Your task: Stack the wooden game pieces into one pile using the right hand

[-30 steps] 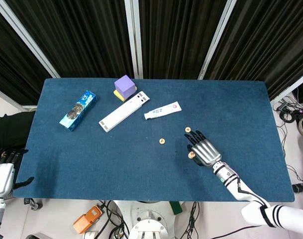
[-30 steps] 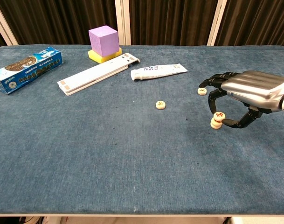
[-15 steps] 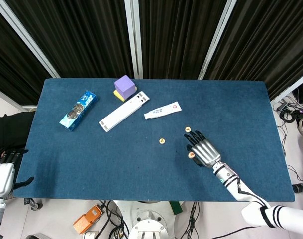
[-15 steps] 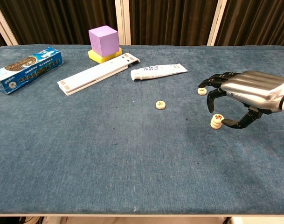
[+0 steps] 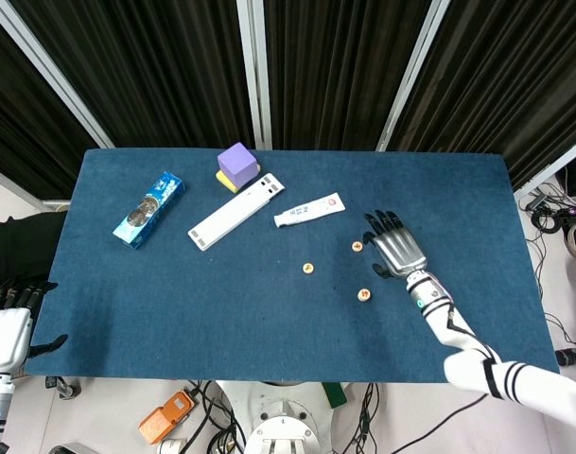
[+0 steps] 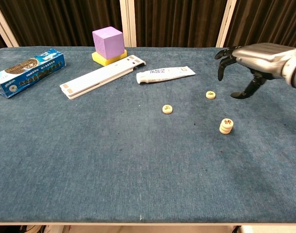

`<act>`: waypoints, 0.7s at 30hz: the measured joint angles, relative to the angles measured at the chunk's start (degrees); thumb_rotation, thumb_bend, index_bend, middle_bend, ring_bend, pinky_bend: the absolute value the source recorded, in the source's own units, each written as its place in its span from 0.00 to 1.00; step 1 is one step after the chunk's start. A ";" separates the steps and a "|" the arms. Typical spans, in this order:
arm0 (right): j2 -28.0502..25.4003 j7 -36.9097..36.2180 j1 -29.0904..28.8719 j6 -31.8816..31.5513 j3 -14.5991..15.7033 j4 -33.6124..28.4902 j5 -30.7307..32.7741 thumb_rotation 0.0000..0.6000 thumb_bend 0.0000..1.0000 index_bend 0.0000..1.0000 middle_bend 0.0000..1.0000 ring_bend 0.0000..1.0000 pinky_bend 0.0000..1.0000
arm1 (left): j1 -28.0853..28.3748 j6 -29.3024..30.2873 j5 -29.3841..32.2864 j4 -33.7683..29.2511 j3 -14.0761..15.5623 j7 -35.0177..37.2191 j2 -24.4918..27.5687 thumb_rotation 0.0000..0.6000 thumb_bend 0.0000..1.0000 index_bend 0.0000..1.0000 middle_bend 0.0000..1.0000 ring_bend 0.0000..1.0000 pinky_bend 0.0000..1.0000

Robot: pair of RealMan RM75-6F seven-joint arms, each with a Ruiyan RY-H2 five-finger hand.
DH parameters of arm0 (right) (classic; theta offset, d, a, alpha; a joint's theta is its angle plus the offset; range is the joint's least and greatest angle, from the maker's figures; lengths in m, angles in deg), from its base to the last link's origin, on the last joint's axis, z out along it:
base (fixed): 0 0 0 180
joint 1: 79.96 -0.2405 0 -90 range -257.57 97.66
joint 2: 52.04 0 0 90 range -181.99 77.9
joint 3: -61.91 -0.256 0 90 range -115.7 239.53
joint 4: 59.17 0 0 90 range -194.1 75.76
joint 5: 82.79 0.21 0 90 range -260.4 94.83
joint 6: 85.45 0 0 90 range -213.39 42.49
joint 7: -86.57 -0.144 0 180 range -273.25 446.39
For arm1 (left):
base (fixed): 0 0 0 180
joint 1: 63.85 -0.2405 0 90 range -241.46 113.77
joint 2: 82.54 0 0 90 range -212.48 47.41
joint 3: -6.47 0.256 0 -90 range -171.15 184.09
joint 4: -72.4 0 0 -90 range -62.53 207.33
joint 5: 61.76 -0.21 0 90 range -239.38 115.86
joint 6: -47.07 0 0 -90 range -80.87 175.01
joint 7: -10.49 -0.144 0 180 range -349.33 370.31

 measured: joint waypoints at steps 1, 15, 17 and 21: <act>0.60 0.47 -0.44 0.48 -0.18 0.80 0.71 1.00 0.40 0.42 0.13 0.04 0.12 | -0.02 -0.05 0.11 -0.05 0.01 -0.10 0.04 1.00 0.01 0.21 0.18 0.12 0.00; 10.08 5.19 -6.50 6.17 -1.38 13.68 8.37 1.00 0.41 0.46 0.13 0.04 0.12 | -0.10 -0.30 0.53 -0.20 0.08 -0.40 0.20 1.00 0.01 0.21 0.18 0.12 0.00; 10.43 4.62 -6.75 6.43 -1.39 14.19 8.41 1.00 0.42 0.47 0.13 0.04 0.12 | -0.16 -0.31 0.62 -0.16 0.11 -0.41 0.20 1.00 0.01 0.21 0.18 0.12 0.00; 10.96 4.02 -7.19 7.01 -1.18 15.30 8.38 1.00 0.43 0.48 0.13 0.04 0.12 | -0.29 -0.27 0.77 -0.08 0.14 -0.32 0.20 1.00 0.01 0.21 0.18 0.12 0.00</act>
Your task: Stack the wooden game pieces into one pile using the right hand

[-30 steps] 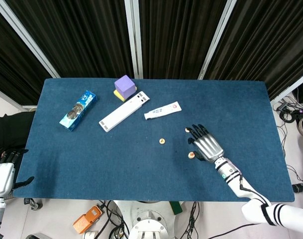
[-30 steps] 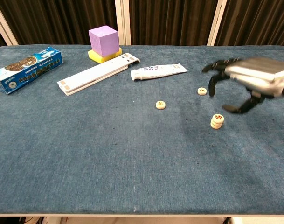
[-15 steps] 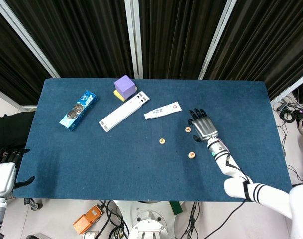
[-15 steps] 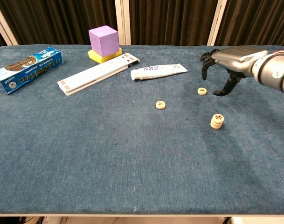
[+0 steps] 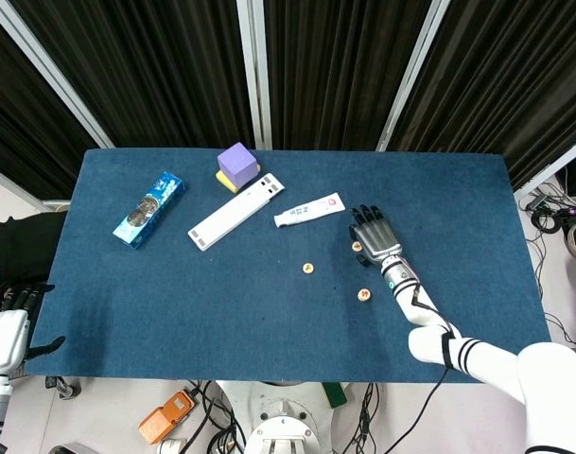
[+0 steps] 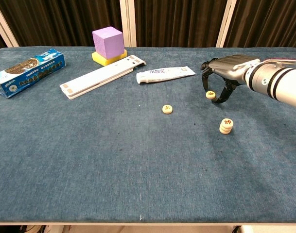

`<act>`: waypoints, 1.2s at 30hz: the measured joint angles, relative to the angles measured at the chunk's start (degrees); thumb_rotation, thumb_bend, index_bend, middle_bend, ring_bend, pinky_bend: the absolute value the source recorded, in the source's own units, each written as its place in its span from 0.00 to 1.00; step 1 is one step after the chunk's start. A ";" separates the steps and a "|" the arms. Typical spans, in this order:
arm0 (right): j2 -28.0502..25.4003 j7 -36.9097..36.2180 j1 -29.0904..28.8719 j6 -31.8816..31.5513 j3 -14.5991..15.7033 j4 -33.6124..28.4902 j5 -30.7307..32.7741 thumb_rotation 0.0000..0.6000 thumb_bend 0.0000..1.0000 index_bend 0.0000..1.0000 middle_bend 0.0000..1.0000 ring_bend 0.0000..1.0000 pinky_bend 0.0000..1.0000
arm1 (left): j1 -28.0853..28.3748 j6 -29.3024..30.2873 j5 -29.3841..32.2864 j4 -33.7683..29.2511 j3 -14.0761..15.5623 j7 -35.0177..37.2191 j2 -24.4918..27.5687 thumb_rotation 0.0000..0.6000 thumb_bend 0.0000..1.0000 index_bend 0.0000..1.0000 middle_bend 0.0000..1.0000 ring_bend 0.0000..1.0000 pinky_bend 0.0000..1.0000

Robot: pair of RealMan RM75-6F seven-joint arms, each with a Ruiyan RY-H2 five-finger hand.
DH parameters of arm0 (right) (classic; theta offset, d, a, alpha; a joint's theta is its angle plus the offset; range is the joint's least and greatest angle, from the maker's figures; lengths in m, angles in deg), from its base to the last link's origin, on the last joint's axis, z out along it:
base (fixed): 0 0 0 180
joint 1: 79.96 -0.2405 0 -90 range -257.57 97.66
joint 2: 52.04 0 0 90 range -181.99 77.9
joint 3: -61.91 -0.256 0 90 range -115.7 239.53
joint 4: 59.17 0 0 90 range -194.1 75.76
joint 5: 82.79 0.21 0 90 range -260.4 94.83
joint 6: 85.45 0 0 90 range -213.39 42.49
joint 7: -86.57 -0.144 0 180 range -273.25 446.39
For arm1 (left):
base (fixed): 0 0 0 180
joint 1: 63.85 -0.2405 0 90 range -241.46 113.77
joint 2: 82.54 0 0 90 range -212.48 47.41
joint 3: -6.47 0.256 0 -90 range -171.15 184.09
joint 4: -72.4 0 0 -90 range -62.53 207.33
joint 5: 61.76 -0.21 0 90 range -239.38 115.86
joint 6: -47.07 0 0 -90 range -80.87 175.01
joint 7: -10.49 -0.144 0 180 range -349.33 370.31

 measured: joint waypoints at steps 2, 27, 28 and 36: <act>0.27 -0.16 -0.17 0.16 0.10 0.56 0.01 1.00 0.44 0.49 0.13 0.04 0.12 | -0.03 -0.02 0.02 0.08 0.03 0.02 -0.03 1.00 0.01 0.21 0.18 0.12 0.00; -6.05 -3.14 1.96 -4.29 1.45 -8.68 -4.16 1.00 0.51 0.56 0.17 0.07 0.13 | 0.08 -0.12 -0.10 0.73 -0.06 0.67 -0.27 1.00 0.01 0.21 0.18 0.12 0.00; -7.32 -3.26 2.45 -5.06 1.73 -10.68 -4.89 1.00 0.51 0.55 0.17 0.07 0.13 | 0.09 -0.11 -0.12 0.76 -0.07 0.74 -0.32 1.00 0.01 0.21 0.18 0.12 0.00; -18.93 -4.39 7.94 -11.61 7.82 -26.70 -15.86 1.00 0.51 0.55 0.17 0.07 0.13 | 0.32 0.30 -1.04 0.66 -0.08 0.88 -0.72 1.00 0.01 0.21 0.18 0.12 0.00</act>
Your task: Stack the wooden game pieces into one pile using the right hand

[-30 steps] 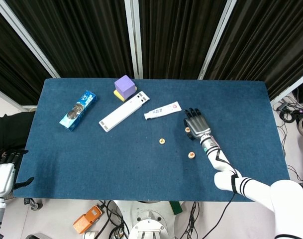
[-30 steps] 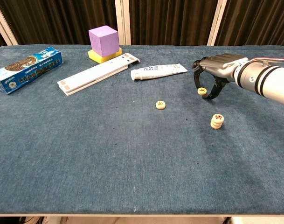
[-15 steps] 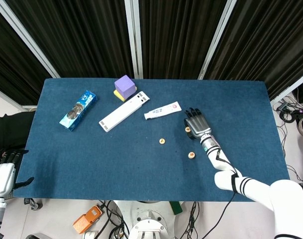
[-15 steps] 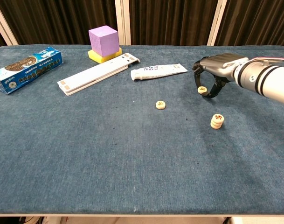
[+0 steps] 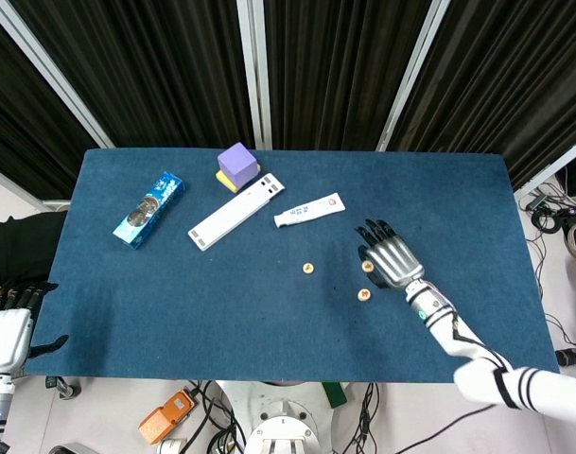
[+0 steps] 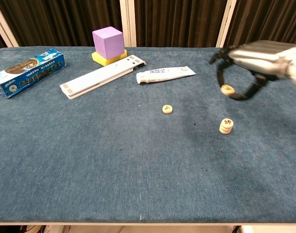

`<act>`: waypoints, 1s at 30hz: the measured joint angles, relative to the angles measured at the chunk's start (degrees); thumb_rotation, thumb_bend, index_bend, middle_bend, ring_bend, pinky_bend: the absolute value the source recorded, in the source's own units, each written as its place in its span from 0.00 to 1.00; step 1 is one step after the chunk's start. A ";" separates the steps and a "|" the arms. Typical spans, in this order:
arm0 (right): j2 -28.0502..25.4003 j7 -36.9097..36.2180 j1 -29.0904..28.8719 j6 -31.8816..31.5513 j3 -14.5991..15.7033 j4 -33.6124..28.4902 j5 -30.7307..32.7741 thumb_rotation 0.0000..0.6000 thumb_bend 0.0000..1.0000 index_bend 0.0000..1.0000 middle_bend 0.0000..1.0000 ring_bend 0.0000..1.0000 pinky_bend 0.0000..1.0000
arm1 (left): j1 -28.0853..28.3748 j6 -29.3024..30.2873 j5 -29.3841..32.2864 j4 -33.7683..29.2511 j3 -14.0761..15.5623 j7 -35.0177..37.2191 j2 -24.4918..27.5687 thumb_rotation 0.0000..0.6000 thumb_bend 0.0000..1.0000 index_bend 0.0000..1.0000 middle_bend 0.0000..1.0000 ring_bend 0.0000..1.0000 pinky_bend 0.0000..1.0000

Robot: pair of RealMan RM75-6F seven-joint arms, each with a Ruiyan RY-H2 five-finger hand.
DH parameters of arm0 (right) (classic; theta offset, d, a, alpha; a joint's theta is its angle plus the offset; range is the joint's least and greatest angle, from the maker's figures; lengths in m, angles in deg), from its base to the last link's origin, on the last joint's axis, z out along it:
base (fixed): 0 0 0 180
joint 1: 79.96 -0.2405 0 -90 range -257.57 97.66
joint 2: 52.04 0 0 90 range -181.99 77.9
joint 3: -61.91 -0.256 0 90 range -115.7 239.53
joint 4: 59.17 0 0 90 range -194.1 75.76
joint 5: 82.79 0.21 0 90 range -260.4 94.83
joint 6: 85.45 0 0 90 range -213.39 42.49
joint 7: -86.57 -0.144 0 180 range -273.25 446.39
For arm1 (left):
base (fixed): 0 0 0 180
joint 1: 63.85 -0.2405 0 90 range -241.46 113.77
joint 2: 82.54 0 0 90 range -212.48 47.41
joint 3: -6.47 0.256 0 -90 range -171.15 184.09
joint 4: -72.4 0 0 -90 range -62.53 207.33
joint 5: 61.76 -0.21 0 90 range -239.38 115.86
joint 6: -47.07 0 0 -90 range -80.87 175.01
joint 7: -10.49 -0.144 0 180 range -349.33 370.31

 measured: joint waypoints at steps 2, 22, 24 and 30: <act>-0.79 0.07 1.08 -0.65 2.15 -1.50 -2.42 1.00 0.51 0.55 0.17 0.07 0.13 | 0.01 0.13 -0.15 -0.04 0.01 0.01 -0.06 1.00 0.01 0.21 0.18 0.12 0.00; 2.09 2.79 2.28 -0.02 3.46 0.36 -4.80 1.00 0.51 0.51 0.17 0.07 0.13 | -0.48 0.19 0.16 0.89 0.30 0.78 -0.33 1.00 0.01 0.21 0.18 0.12 0.00; 2.19 2.91 2.28 0.19 3.39 0.44 -4.63 1.00 0.51 0.51 0.17 0.07 0.13 | -0.47 0.13 0.22 0.95 0.28 0.80 -0.32 1.00 0.01 0.21 0.18 0.12 0.00; 2.44 3.24 2.29 0.51 3.29 0.53 -4.58 1.00 0.51 0.50 0.17 0.07 0.13 | -0.37 -0.10 0.21 1.02 0.30 0.83 -0.46 1.00 0.01 0.21 0.18 0.12 0.00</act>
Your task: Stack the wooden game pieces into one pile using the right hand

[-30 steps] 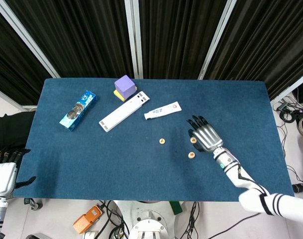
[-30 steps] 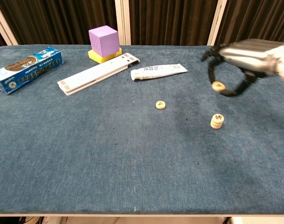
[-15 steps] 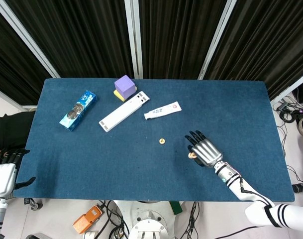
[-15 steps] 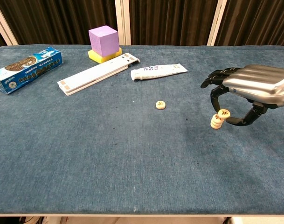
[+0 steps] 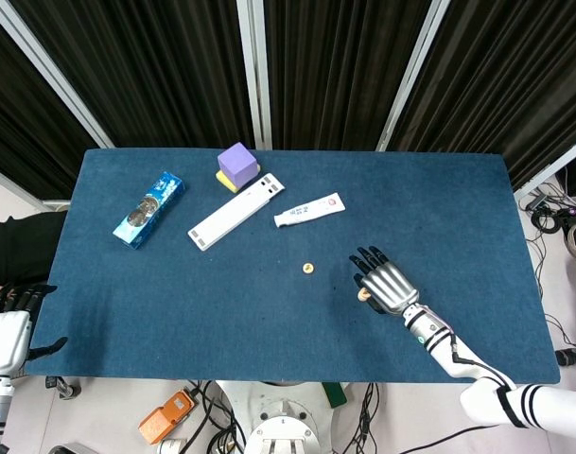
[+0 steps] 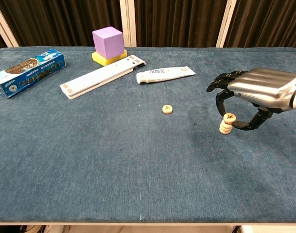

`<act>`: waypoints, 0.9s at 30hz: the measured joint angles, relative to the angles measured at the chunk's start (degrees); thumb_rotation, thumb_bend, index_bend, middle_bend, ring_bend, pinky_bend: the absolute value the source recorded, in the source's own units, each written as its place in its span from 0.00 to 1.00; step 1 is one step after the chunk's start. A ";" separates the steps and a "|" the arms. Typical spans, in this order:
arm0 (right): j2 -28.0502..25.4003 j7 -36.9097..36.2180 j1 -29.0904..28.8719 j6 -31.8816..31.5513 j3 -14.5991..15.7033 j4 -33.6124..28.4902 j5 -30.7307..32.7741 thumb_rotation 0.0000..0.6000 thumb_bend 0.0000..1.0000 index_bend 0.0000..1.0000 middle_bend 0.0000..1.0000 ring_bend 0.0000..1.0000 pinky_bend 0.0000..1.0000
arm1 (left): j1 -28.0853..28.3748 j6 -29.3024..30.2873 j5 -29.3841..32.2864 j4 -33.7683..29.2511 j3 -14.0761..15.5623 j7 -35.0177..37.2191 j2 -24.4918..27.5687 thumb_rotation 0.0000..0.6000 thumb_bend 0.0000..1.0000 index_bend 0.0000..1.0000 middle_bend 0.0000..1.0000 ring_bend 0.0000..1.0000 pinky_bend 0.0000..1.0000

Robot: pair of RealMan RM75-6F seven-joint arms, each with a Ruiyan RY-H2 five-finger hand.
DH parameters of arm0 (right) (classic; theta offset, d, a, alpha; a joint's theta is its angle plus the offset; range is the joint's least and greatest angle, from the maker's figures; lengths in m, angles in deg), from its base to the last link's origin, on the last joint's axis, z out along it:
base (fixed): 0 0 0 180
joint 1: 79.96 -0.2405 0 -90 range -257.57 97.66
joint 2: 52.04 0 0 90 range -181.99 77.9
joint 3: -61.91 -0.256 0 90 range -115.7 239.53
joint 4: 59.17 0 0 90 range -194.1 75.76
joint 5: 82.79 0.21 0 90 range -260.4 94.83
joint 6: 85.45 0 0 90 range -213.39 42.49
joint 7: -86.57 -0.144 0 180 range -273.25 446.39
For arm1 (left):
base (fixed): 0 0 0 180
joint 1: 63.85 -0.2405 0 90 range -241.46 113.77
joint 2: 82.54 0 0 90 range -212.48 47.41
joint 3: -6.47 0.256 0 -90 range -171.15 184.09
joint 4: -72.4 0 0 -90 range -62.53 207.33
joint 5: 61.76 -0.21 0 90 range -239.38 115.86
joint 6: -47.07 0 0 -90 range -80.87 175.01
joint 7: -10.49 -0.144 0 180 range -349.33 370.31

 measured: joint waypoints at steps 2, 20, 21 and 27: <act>-0.03 0.20 0.05 -0.06 -0.03 -0.10 -0.05 1.00 0.51 0.50 0.17 0.07 0.13 | 0.01 -0.02 0.04 0.07 -0.02 0.00 -0.04 1.00 0.01 0.21 0.18 0.12 0.00; -0.40 1.19 0.64 -0.49 0.05 -1.12 -0.44 1.00 0.51 0.44 0.17 0.07 0.13 | -0.08 -0.07 0.09 0.68 -0.01 0.54 -0.31 1.00 0.01 0.21 0.18 0.12 0.00; -0.46 1.08 0.69 -0.68 0.01 -1.21 -0.56 1.00 0.51 0.44 0.17 0.07 0.13 | -0.05 -0.10 0.10 0.72 -0.04 0.56 -0.29 1.00 0.01 0.21 0.18 0.12 0.00; -2.66 -1.68 1.82 -4.85 -1.66 -3.37 -1.43 1.00 0.51 0.42 0.17 0.07 0.13 | 1.06 -0.83 -0.37 0.73 -0.49 0.26 0.60 1.00 0.01 0.21 0.18 0.12 0.00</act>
